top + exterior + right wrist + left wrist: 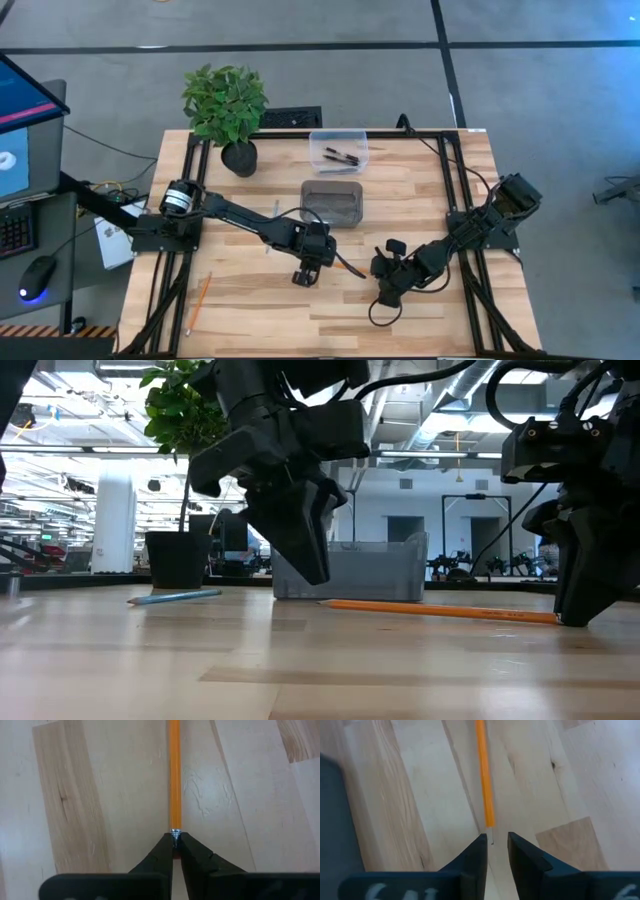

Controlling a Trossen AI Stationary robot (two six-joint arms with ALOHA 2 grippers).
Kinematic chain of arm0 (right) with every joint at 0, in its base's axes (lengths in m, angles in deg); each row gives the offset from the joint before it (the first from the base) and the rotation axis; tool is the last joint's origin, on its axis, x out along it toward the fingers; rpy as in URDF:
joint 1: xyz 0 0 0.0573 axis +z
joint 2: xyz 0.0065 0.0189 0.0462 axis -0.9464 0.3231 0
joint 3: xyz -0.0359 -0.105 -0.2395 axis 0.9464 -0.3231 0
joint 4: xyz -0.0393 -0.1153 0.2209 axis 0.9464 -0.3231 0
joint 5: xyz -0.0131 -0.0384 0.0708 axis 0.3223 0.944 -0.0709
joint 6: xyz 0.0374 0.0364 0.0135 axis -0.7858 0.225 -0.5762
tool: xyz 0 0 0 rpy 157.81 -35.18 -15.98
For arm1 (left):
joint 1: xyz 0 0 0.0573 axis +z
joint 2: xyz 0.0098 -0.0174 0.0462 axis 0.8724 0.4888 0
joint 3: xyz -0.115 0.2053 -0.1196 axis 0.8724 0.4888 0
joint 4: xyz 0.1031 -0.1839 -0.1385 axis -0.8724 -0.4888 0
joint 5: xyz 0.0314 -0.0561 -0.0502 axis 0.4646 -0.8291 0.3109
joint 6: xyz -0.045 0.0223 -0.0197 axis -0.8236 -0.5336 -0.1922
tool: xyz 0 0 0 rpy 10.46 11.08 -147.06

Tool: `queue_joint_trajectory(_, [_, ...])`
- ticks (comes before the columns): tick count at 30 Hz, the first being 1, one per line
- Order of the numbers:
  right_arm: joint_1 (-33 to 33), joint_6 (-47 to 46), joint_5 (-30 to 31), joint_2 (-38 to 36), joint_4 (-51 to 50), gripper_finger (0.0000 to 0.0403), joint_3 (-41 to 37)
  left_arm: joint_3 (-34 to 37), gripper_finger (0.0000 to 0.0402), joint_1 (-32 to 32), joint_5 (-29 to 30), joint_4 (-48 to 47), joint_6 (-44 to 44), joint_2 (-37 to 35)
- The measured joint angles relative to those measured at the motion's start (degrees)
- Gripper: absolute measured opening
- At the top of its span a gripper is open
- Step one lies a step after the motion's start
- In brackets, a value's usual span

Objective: Sort pens & pencils
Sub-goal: Put the right orange pencil into the black bin

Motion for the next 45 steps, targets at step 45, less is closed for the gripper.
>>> queue_joint_trajectory(45, [0.02, 0.13, 1.2, 0.11, 1.69, 0.0049, -0.17, -0.26, 0.0046, 1.79, -0.73, 5.49, -0.85, 5.05])
